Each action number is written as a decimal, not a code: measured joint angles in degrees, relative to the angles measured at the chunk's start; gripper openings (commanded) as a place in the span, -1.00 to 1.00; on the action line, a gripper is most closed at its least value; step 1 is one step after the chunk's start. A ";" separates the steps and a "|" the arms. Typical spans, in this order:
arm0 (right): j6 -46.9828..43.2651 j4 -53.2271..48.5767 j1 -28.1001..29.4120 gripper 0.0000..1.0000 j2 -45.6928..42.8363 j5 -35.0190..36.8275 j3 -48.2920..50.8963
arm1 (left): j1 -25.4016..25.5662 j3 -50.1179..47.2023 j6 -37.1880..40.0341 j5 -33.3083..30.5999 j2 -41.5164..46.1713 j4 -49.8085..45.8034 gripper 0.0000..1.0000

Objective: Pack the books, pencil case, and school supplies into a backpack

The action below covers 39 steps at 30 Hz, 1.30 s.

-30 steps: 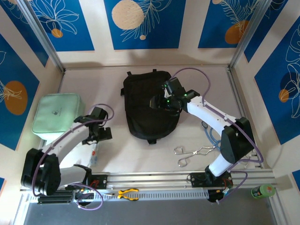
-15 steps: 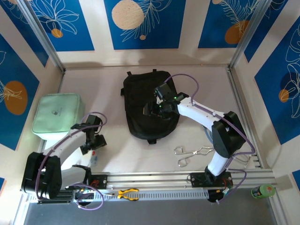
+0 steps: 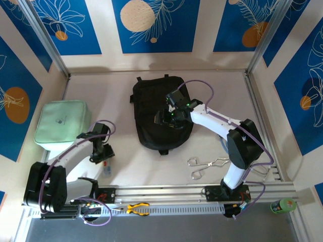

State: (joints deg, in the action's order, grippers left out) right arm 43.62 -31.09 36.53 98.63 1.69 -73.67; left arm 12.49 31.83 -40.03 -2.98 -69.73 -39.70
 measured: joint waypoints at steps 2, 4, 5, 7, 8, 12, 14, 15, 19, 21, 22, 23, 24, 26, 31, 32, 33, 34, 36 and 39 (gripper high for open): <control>0.00 -0.04 0.00 0.40 0.35 0.02 -0.09 | -0.02 0.15 0.00 -0.04 -0.72 -0.04 0.10; 0.00 -0.04 0.00 0.40 0.61 0.00 -0.11 | -0.09 0.52 0.09 -0.04 -1.25 -0.17 0.10; 0.02 -0.07 0.00 0.40 0.74 0.02 -0.11 | -0.17 0.66 0.35 -0.04 -1.49 -0.20 0.10; 0.35 0.02 0.02 0.40 0.98 0.00 -0.11 | -0.63 0.98 1.09 0.13 -2.05 -0.37 0.09; 0.61 0.02 0.07 0.40 1.07 0.00 -0.09 | -0.94 1.29 1.46 0.48 -2.54 -0.57 0.08; 1.90 0.96 0.22 0.40 1.46 0.13 0.66 | -1.68 2.54 2.49 1.53 -4.35 -1.49 0.00; 2.34 1.20 0.11 0.40 1.75 0.46 1.60 | -1.79 2.86 2.91 1.84 -4.76 -1.75 -0.05; 2.47 1.44 -0.11 0.39 2.01 0.68 2.29 | -1.88 3.02 3.04 1.95 -4.94 -1.88 -0.06; 2.86 1.92 -1.44 0.39 2.27 1.05 5.81 | -1.95 3.32 4.35 2.16 -5.01 -2.19 -0.21; 3.02 2.99 -2.54 0.39 2.21 1.05 7.61 | -2.01 3.37 4.57 2.32 -4.96 -2.25 -0.26; 2.99 3.39 -3.04 0.39 2.08 1.11 8.31 | -2.10 3.37 4.59 2.38 -4.92 -2.27 -0.26; 3.02 3.96 -3.76 0.39 1.62 1.09 9.35 | -2.16 3.37 4.59 2.49 -4.81 -2.29 -0.29; 2.99 4.39 -4.52 0.39 0.92 1.11 10.43 | -2.25 3.37 4.59 2.64 -4.68 -2.29 -0.33; 2.99 4.81 -6.05 0.39 -0.68 1.55 12.33 | -2.32 3.37 4.59 3.21 -4.46 -2.27 -0.38; 2.16 3.26 -9.18 0.39 -4.04 5.31 15.02 | -2.19 4.94 4.50 10.38 -4.24 2.36 -0.38; 1.79 2.80 -9.44 0.40 -4.61 6.19 15.26 | -2.19 5.92 4.26 12.09 -4.24 3.65 -0.38; 1.42 2.34 -9.44 0.40 -5.33 6.91 15.41 | -2.19 6.82 3.87 13.55 -4.24 4.92 -0.38; 1.14 2.05 -9.20 0.40 -6.01 7.19 15.45 | -2.19 7.65 3.32 14.97 -4.24 6.10 -0.38; 0.44 2.05 -7.78 0.40 -7.96 7.28 15.52 | -2.19 9.11 1.66 17.92 -4.24 8.94 -0.37; -0.50 3.82 -3.69 0.41 -10.49 6.54 15.30 | -2.10 10.19 -1.84 21.55 -4.24 13.16 -0.36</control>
State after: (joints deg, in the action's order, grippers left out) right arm 43.11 -27.27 32.84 88.14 8.23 -58.37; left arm 10.39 42.02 -41.87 18.57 -73.97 -26.55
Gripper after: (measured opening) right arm 0.702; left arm 0.409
